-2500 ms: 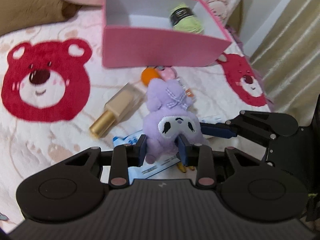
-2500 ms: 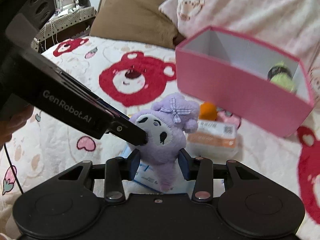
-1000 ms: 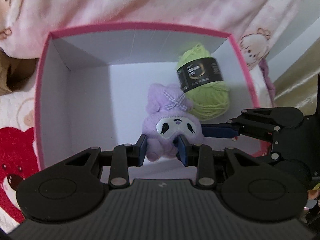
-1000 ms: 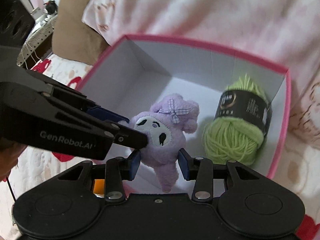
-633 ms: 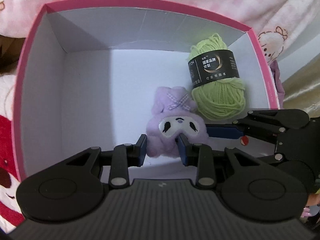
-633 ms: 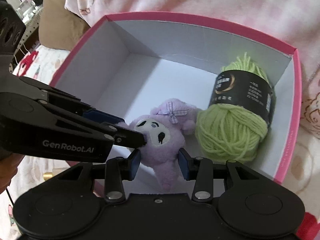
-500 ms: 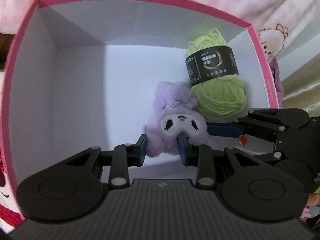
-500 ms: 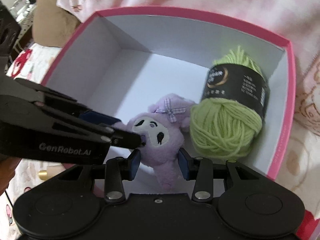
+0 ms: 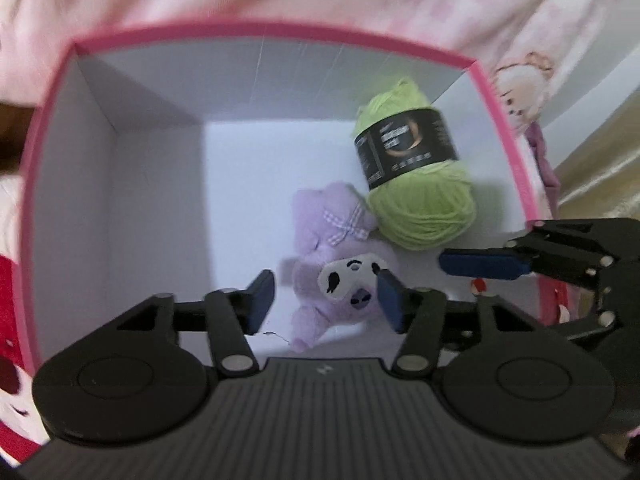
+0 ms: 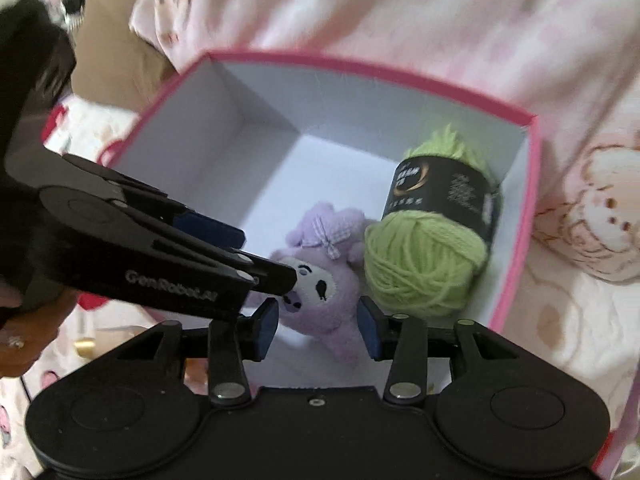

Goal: Organize objects
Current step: 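Withdraw the left tool from the box toward the blue tissue pack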

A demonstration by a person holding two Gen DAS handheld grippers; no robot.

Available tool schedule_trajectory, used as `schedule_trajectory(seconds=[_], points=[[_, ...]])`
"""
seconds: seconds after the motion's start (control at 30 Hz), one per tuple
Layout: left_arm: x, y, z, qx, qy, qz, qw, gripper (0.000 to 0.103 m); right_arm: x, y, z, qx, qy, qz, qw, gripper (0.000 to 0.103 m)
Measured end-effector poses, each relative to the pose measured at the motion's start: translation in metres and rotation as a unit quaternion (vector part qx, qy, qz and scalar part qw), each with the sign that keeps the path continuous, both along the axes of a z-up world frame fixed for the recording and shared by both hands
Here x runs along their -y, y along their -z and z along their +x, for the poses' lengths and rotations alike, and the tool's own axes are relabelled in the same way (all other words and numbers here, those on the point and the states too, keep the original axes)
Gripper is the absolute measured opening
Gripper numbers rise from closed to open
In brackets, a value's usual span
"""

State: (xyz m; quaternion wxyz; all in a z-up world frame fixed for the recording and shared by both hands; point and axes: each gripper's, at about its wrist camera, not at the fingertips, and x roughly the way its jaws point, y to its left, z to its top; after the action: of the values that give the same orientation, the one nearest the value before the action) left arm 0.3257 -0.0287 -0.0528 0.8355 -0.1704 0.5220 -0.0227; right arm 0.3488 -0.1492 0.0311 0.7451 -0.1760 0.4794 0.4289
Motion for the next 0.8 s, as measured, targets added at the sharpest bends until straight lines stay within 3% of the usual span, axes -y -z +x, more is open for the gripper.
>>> schedule_trajectory(seconds=[0.07,0.23,0.47,0.8], points=[[0.001,-0.013,-0.008,0.01,0.016,0.006,0.9998,0.061,0.012,-0.01,-0.002,0.006,0.007,0.014,1.0,0.052],[0.011,-0.041,-0.03,0.021,0.047,0.064,0.9966,0.063,0.032,-0.036,-0.014,0.013,0.04,0.051,0.998,0.053],[0.01,-0.092,-0.072,0.06,0.065,0.06,0.9943,0.068,0.057,-0.071,-0.043,0.043,0.053,0.053,0.996,0.06],[0.002,-0.146,-0.129,0.069,0.075,0.079,0.9916,0.074,0.073,-0.109,-0.092,0.061,0.055,0.063,0.995,0.068]])
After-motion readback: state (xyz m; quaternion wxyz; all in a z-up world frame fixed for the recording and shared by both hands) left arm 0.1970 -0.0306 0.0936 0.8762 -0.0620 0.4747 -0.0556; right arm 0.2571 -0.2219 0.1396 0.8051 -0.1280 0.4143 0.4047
